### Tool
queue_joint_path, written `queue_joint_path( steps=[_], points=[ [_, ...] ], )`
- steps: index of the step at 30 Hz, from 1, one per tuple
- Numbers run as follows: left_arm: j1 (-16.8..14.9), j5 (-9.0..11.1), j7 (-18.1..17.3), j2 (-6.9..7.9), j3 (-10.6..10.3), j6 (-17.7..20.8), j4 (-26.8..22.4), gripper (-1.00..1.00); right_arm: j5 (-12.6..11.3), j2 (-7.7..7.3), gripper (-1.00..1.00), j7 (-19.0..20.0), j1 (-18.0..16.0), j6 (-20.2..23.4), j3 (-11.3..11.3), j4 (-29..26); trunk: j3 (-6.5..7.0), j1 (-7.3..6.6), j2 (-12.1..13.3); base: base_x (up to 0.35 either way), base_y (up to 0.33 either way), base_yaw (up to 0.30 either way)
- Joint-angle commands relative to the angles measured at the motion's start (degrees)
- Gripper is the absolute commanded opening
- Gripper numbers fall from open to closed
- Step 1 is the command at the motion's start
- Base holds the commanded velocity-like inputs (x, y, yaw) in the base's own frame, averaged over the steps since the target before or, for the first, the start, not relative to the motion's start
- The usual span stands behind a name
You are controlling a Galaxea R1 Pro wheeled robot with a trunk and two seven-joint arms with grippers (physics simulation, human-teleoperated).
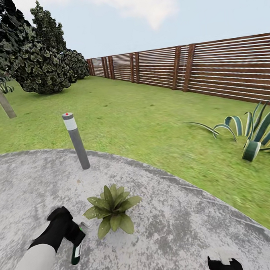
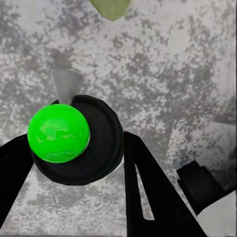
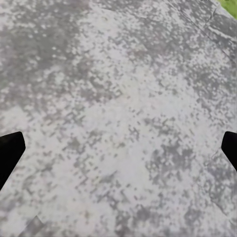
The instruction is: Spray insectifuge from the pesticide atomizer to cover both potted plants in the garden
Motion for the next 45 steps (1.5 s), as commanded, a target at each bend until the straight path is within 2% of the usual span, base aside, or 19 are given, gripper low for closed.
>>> queue_joint_path(
  steps=[1, 4, 7, 8, 11, 13, 14, 17, 20, 23, 28, 31, 34, 35, 38, 39, 41, 43, 45],
  points=[
    [-0.13, -0.41, -0.42, -0.62, -0.13, 1.57, -0.06, -1.00, 0.61, 0.00, 1.00, -0.16, -0.06, -0.27, -0.38, 0.09, -0.05, -0.01, -0.02, 0.000, 0.000, 0.000],
    [-0.40, -0.29, -0.84, -1.39, -3.16, 3.67, 0.01, -1.00, 0.62, -0.02, 1.00, -0.16, -0.06, -0.27, -0.38, 0.13, -0.05, -0.01, -0.02, 0.000, 0.000, 0.000],
    [-0.50, -0.33, -3.52, -0.83, -5.76, 3.98, 0.07, -1.00, 0.62, -0.03, 1.00, -0.16, -0.06, -0.27, -0.38, 0.13, -0.05, -0.01, -0.02, 0.000, 0.000, 0.000],
    [-0.44, -0.93, -5.78, -0.56, -6.46, 4.00, 0.06, -1.00, 0.62, -0.03, 1.00, -0.16, -0.06, -0.27, -0.38, 0.10, -0.05, -0.01, -0.02, 0.000, 0.000, 0.000],
    [-0.29, -5.36, -12.20, 1.14, -7.13, 3.68, 0.03, -1.00, 0.62, -0.03, 1.00, -0.14, -0.06, -0.27, -0.38, 0.08, -0.05, -0.01, -0.02, 0.000, 0.000, 0.000],
    [-0.24, -6.93, -15.40, 1.16, -7.17, 3.57, 0.03, -1.00, 0.62, -0.03, 1.00, -0.10, -0.06, -0.27, -0.38, 0.09, -0.05, -0.01, -0.02, 0.000, 0.000, 0.000],
    [-0.22, -7.17, -16.10, 0.94, -7.18, 3.66, -0.01, -1.00, 0.64, -0.03, 1.00, -0.09, -0.06, -0.27, -0.38, 0.10, -0.05, -0.01, -0.02, 0.000, 0.000, 0.000],
    [-0.42, -7.80, -16.90, -1.87, -7.81, 3.92, -0.10, -1.00, 0.73, -0.08, 1.00, -0.08, -0.06, -0.27, -0.38, 0.15, -0.05, -0.01, -0.02, 0.000, 0.000, 0.000],
    [-0.80, -7.92, -17.20, -2.69, -8.05, 4.10, -0.65, -1.00, 0.79, -0.11, 1.00, -0.06, -0.06, -0.27, -0.38, 0.16, -0.05, -0.01, -0.02, 0.000, 0.000, 0.000],
    [-1.85, -8.09, -17.35, -2.09, -8.10, 4.11, -0.91, -1.00, 0.80, -0.11, 1.00, -0.06, -0.06, -0.27, -0.38, 0.16, -0.05, -0.01, -0.02, 0.000, 0.000, 0.000],
    [-3.10, -8.57, -17.54, 1.09, -7.98, 4.07, -0.94, -1.00, 0.80, -0.19, 1.00, -0.05, -0.06, -0.27, -0.38, 0.16, -0.05, -0.01, -0.02, 0.000, 0.000, 0.000],
    [-3.22, -9.01, -20.40, 1.48, -8.12, 4.08, -1.02, -1.00, 0.78, -0.20, 1.00, -0.06, -0.06, -0.27, -0.38, 0.16, -0.05, -0.01, -0.02, 0.000, 0.000, 0.000],
    [-5.26, -12.47, -25.76, 0.80, -8.17, 4.10, -1.17, -1.00, 0.77, -0.20, 1.00, -0.07, -0.06, -0.27, -0.38, 0.16, -0.05, -0.01, -0.02, 0.000, 0.000, 0.000],
    [-6.43, -15.12, -27.87, 0.63, -8.14, 4.14, -1.16, -1.00, 0.77, -0.20, 1.00, -0.06, -0.06, -0.28, -0.38, 0.16, -0.05, -0.01, -0.02, 0.000, 0.000, 0.000],
    [-8.99, -20.75, -27.87, 0.17, -8.12, 4.18, -1.19, -1.00, 0.76, -0.20, 1.00, -0.06, -0.06, -0.27, -0.38, 0.16, -0.05, -0.01, -0.02, 0.000, 0.000, 0.000],
    [-9.88, -21.94, -27.87, -0.01, -8.12, 4.19, -1.18, -1.00, 0.76, -0.20, 1.00, -0.07, -0.06, -0.27, -0.38, 0.16, -0.05, -0.01, -0.02, 0.000, 0.000, 0.000],
    [-12.02, -23.98, -27.87, -0.47, -8.12, 4.19, -1.14, -1.00, 0.79, -0.20, 1.00, -0.07, -0.06, -0.27, -0.38, 0.16, -0.05, -0.01, -0.02, 0.000, 0.000, 0.000],
    [-13.27, -24.79, -27.87, -1.24, -8.12, 4.16, -1.13, -1.00, 0.79, -0.20, 1.00, -0.07, -0.06, -0.27, -0.38, 0.16, -0.05, -0.01, -0.02, 0.000, 0.000, 0.000],
    [-13.94, -25.29, -27.87, -3.48, -8.17, 4.12, -1.10, -1.00, 0.80, -0.20, 1.00, -0.04, -0.06, -0.27, -0.38, 0.16, -0.05, -0.01, -0.02, 0.000, 0.000, 0.000]
  ],
)
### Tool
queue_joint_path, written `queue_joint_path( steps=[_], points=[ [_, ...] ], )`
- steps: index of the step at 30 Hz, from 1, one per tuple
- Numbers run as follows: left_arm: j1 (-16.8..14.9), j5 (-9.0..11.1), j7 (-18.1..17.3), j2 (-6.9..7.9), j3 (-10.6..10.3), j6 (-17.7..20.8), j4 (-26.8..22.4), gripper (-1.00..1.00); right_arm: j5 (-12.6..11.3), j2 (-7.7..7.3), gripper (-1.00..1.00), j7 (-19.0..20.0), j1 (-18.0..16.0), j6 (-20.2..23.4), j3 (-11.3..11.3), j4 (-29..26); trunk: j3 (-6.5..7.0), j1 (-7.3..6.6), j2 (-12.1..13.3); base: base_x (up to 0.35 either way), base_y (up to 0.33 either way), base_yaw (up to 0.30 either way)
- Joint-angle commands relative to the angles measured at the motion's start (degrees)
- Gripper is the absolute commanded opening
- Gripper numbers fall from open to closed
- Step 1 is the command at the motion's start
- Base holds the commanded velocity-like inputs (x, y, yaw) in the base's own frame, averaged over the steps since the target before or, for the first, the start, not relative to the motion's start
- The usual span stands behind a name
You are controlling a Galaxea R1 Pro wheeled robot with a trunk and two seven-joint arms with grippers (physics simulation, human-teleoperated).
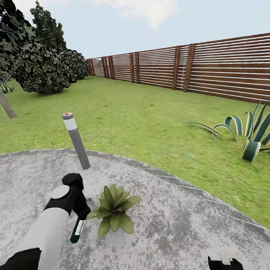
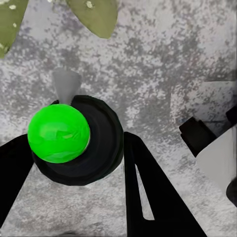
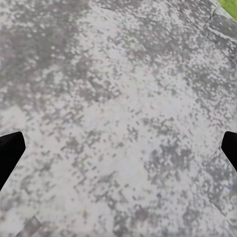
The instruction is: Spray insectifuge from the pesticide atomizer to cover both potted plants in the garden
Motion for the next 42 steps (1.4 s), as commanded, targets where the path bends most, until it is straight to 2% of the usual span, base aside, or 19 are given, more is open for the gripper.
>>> queue_joint_path(
  steps=[1, 5, 15, 19, 21, 26, 33, 36, 38, 42],
  points=[
    [0.06, -0.76, -0.50, -0.86, 0.11, 0.61, 0.00, -1.00, 0.61, 0.01, 1.00, -0.16, -0.06, -0.27, -0.38, 0.11, -0.05, -0.01, -0.02, 0.000, 0.000, 0.000],
    [0.58, -1.23, -0.50, -1.47, -0.08, 0.57, 0.03, -1.00, 0.61, 0.01, 1.00, -0.19, -0.06, -0.27, -0.38, 0.11, -0.05, -0.01, -0.02, 0.000, 0.000, 0.000],
    [0.84, -1.09, -0.50, -0.97, 0.09, 0.48, 0.44, -1.00, 0.61, 0.01, 1.00, -0.19, -0.06, -0.27, -0.38, 0.11, -0.05, -0.01, -0.02, 0.130, -0.048, 0.000],
    [3.94, -1.09, -0.50, -0.85, 0.33, 0.37, 0.03, -1.00, 0.57, 0.04, 1.00, -0.18, -0.06, -0.26, -0.38, 0.11, -0.05, -0.01, -0.02, 0.010, -0.002, 0.000],
    [4.46, -1.07, -0.50, -0.85, 0.32, 0.35, -0.03, -1.00, 0.50, 0.12, 1.00, -0.19, -0.06, -0.27, -0.38, 0.05, -0.05, -0.01, -0.02, 0.001, 0.000, 0.000],
    [4.60, -1.06, -0.50, -1.47, 0.04, 0.02, 0.03, -1.00, 0.51, 0.18, 1.00, -0.28, -0.06, -0.27, -0.35, 0.08, -0.05, -0.01, -0.02, 0.000, 0.000, 0.000],
    [4.68, -0.67, -0.50, -1.18, 0.35, -0.06, -0.01, -1.00, 0.52, 0.19, 1.00, -0.28, -0.06, -0.27, -0.31, 0.10, -0.05, -0.01, -0.02, 0.000, 0.000, 0.000],
    [4.88, 0.41, -0.50, -2.01, 0.50, -0.05, 0.10, -1.00, 0.52, 0.19, 1.00, -0.28, -0.06, -0.22, -0.30, 0.11, -0.05, -0.01, -0.02, 0.000, 0.000, 0.000],
    [5.65, 1.82, -0.24, -2.52, 0.59, -0.07, 0.36, -1.00, 0.52, 0.19, 1.00, -0.28, -0.06, -0.25, -0.30, 0.11, -0.05, -0.01, -0.02, 0.000, 0.000, 0.000],
    [8.34, 4.36, 6.95, -2.73, 0.69, -0.09, 0.63, -1.00, 0.52, 0.19, 1.00, -0.28, -0.06, -0.27, -0.30, 0.11, -0.05, -0.01, -0.02, 0.000, 0.000, 0.000]
  ],
)
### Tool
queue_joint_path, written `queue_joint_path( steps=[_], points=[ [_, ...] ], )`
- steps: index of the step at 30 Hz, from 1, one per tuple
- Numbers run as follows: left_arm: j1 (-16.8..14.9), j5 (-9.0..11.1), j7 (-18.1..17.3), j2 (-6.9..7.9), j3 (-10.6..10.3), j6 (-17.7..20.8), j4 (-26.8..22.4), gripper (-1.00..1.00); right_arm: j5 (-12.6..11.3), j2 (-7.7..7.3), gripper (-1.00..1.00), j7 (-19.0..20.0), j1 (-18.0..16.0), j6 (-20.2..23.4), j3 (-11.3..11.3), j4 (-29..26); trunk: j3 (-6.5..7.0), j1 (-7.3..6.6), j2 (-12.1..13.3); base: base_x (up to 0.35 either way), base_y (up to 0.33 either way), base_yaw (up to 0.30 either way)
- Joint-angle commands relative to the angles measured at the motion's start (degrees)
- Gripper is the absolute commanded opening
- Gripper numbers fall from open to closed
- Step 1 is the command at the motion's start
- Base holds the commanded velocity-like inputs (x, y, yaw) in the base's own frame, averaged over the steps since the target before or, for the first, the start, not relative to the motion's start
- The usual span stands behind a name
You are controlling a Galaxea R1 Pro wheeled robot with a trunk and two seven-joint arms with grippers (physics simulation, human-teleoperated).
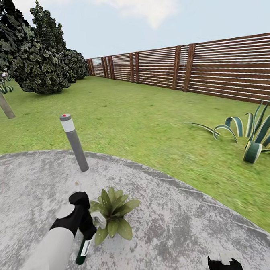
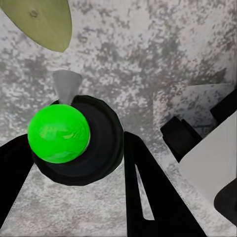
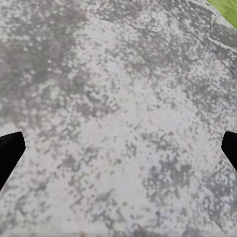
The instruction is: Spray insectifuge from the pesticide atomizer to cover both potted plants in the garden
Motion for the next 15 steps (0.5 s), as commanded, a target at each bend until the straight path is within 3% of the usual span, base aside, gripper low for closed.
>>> queue_joint_path(
  steps=[1, 4, 9, 12, 15],
  points=[
    [0.69, 0.01, 1.48, -0.11, 0.33, 0.60, 0.01, -1.00, 0.60, 0.01, 1.00, -0.16, -0.06, -0.27, -0.39, 0.10, -0.05, -0.01, -0.02, 0.000, 0.000, 0.000],
    [1.81, 0.49, 4.22, 0.26, 0.41, 0.56, 0.25, -1.00, 0.60, 0.01, 1.00, -0.16, -0.06, -0.28, -0.40, 0.10, -0.05, -0.01, -0.02, 0.000, 0.000, 0.000],
    [2.44, 0.88, 5.24, 0.48, 0.63, 0.51, 0.28, -1.00, 0.60, 0.01, 1.00, -0.16, -0.06, -0.28, -0.39, 0.10, -0.05, -0.01, -0.02, 0.000, 0.000, 0.000],
    [2.49, 3.79, 6.73, -0.16, 0.65, 0.53, 0.31, -1.00, 0.60, 0.01, 1.00, -0.16, -0.06, -0.28, -0.39, 0.10, -0.05, -0.01, -0.02, 0.000, 0.000, 0.000],
    [2.49, 9.64, 11.37, -0.39, 0.61, 0.58, 0.35, -1.00, 0.60, 0.01, 1.00, -0.16, -0.06, -0.28, -0.39, 0.10, -0.16, -0.01, -0.02, 0.000, 0.000, 0.078]
  ],
)
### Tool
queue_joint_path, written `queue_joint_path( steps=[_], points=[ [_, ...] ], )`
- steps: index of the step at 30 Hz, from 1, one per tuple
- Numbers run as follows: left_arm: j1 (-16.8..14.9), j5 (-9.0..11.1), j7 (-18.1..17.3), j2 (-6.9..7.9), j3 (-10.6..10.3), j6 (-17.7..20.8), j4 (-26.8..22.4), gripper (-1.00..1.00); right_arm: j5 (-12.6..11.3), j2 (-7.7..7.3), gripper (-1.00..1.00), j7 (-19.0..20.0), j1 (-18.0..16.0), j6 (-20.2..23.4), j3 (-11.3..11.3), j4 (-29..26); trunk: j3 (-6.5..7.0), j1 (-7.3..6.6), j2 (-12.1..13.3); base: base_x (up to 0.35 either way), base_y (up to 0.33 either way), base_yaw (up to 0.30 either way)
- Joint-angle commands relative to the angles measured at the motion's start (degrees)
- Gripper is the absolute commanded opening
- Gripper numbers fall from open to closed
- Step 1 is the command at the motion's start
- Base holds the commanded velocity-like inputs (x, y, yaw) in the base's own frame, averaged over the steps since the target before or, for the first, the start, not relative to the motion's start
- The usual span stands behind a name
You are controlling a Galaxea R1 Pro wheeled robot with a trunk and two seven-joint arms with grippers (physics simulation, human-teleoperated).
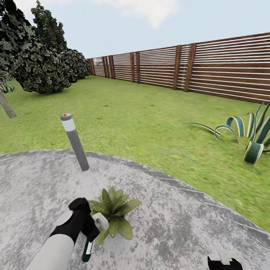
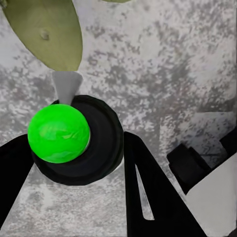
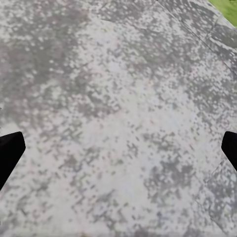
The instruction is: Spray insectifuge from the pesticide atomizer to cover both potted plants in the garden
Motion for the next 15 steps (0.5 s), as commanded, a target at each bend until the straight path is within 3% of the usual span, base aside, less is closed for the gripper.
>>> queue_joint_path(
  steps=[1, 2, 4, 9, 15],
  points=[
    [-0.03, 1.19, 1.09, -0.09, 0.31, 0.50, -0.01, -1.00, 0.60, 0.01, 1.00, -0.15, -0.06, -0.27, -0.39, 0.10, -0.11, -0.01, -0.02, 0.000, 0.000, 0.137],
    [-0.04, 2.99, 2.93, -0.06, 0.31, 0.51, 0.11, -1.00, 0.60, 0.01, 1.00, -0.15, -0.06, -0.27, -0.39, 0.10, -0.17, -0.01, -0.02, 0.000, 0.000, 0.156],
    [0.10, 4.36, 4.63, 0.20, 0.29, 0.51, 1.81, -1.00, 0.57, 0.01, 1.00, -0.15, -0.06, -0.27, -0.39, 0.07, -0.30, -0.01, -0.02, 0.000, 0.000, 0.167],
    [1.28, 4.21, 5.65, 0.68, 0.12, 0.29, 9.09, -1.00, 0.52, -0.04, 1.00, -0.15, -0.06, -0.31, -0.47, 0.00, -0.52, -0.01, -0.02, 0.000, 0.000, 0.118],
    [4.16, 4.07, 5.73, 1.59, -0.47, 0.17, 9.51, -1.00, 0.67, -0.93, 1.00, -0.07, -0.06, -0.36, -0.47, 0.01, -0.54, -0.01, -0.02, 0.000, 0.000, 0.009]
  ],
)
